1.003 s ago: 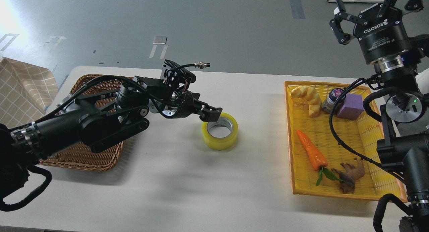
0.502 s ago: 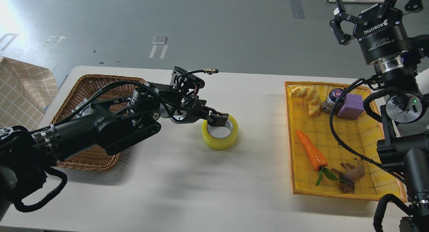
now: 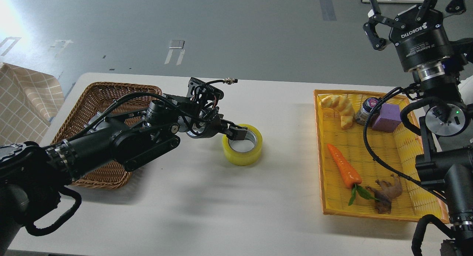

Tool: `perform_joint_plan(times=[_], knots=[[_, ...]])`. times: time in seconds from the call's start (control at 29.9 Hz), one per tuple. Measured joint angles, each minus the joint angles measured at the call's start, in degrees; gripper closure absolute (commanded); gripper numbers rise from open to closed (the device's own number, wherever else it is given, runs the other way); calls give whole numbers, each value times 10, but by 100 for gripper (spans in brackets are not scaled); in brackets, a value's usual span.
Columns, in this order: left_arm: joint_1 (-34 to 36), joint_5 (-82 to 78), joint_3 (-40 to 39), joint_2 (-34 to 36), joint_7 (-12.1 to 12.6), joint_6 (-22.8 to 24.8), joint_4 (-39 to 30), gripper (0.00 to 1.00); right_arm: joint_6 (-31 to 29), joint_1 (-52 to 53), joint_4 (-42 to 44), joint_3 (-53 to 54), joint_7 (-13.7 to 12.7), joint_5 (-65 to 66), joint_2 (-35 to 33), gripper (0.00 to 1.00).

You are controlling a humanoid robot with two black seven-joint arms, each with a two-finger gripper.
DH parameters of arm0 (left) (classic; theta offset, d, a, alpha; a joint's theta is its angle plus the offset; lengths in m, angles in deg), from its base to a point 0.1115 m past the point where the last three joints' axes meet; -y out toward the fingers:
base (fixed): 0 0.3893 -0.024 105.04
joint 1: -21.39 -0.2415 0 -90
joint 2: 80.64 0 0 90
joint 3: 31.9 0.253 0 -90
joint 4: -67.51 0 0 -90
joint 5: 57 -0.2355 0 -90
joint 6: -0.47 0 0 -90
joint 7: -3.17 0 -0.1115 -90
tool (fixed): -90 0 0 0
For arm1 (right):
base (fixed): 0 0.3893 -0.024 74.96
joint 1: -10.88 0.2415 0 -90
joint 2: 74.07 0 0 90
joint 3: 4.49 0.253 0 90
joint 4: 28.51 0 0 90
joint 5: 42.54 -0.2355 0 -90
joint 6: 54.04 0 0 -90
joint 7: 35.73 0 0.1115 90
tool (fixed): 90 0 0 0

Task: Place and transfer tape with both arms
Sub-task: 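Lower the left gripper and grasp the tape roll's rim, then lift the tape roll and carry it over the wicker basket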

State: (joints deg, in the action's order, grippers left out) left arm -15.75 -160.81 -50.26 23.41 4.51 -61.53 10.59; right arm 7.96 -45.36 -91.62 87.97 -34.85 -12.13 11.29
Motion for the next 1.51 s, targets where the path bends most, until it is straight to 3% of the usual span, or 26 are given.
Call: perform_joint_plan(times=[0.1, 0.57, 0.67, 0.7, 0.8, 1.24, 1.51], knots=[[-1, 0, 1, -5, 0, 0, 4, 9, 0, -2, 0, 0, 0, 0, 0, 0], [-6, -2, 25, -8, 1, 0, 9, 43, 0, -3, 0, 0, 1, 0, 0, 0], [-7, -2, 27, -7, 2, 0, 12, 58, 0, -3, 0, 0, 1, 0, 1, 0], [-7, -2, 27, -7, 2, 0, 14, 76, 0, -3, 0, 0, 1, 0, 1, 0], [-7, -2, 27, -8, 2, 0, 19, 100, 0, -3, 0, 1, 1, 0, 1, 0], [9, -7, 27, -16, -31, 0, 22, 100, 0, -3, 0, 1, 2, 0, 1, 0], [71, 7, 26, 16, -47, 0, 15, 100, 0, -2, 0, 1, 2, -1, 1, 0]])
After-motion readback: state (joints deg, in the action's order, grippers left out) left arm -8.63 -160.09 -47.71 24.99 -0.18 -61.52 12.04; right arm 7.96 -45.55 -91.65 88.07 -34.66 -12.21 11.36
